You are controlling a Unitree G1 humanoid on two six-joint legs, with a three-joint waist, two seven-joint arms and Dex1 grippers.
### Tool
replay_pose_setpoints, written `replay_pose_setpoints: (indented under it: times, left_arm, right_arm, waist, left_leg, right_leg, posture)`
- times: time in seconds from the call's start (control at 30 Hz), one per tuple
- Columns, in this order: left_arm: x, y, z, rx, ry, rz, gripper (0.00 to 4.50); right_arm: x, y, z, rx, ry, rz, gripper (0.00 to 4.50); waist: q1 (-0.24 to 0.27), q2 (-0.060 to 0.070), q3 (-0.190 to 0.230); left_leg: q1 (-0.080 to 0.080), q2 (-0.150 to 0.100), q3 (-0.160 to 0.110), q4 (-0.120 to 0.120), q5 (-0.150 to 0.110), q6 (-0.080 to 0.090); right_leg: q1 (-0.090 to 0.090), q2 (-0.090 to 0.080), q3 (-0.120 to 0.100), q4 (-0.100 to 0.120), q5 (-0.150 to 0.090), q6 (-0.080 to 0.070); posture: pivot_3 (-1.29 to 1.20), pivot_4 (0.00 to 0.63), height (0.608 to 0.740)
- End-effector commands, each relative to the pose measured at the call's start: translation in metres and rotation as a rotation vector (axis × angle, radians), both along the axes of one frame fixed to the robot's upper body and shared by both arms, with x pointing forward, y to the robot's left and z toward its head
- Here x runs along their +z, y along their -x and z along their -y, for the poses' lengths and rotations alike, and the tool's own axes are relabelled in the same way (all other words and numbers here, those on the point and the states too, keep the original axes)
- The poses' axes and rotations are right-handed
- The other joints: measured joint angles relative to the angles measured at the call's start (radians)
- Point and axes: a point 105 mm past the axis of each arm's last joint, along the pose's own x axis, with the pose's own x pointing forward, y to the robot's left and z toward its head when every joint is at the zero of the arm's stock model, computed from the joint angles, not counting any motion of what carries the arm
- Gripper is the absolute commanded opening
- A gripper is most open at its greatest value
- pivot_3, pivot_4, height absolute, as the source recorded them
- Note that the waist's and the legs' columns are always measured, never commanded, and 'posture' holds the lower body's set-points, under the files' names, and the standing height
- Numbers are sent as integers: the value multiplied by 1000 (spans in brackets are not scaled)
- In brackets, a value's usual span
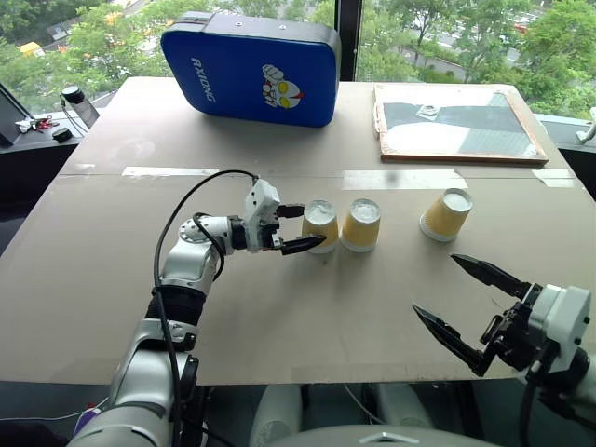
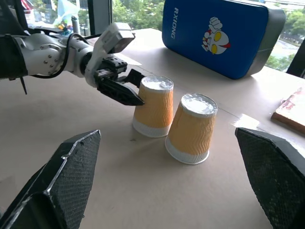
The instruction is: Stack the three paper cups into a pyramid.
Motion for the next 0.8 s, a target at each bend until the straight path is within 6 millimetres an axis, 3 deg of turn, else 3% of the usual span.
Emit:
replay_pose_setpoints:
  times: [0.03,0.17,0.3,0.63,0.8]
  left_arm:
    - [17,12,-19,35,24,22,4466]
    - [24,38,-34,34,59,1,4466]
    - [35,73,-36,-55,90,-15,4466]
    - [51,102,-28,-54,136,-12,4466]
    - [50,109,-28,-36,137,-11,4466]
  right_arm:
    - [-1,-22,14,-136,5,7,4500]
    - [-10,-65,47,-381,40,3,4500]
    - [-15,-98,64,-501,0,-43,4500]
    - [-20,-149,66,-539,-81,-119,4500]
    - [-23,-162,62,-515,-110,-153,4500]
  waist:
    - [-3,0,0]
    - [3,0,0]
    - [8,1,0]
    - [0,3,1]
    - [1,3,2]
  left_leg:
    - [0,0,0,0,0,0]
    - [1,0,1,0,0,0]
    - [0,0,1,0,0,0]
    - [0,0,1,-1,0,0]
    - [0,0,2,-1,0,0]
  right_leg:
    - [0,0,0,0,0,0]
    - [0,-1,1,1,0,0]
    - [-1,-1,1,0,0,0]
    - [-1,-1,1,0,0,0]
    - [-1,-1,2,0,0,0]
  posture:
    - [0,150,740]
    - [0,150,740]
    - [0,150,740]
    - [0,150,740]
    - [0,150,740]
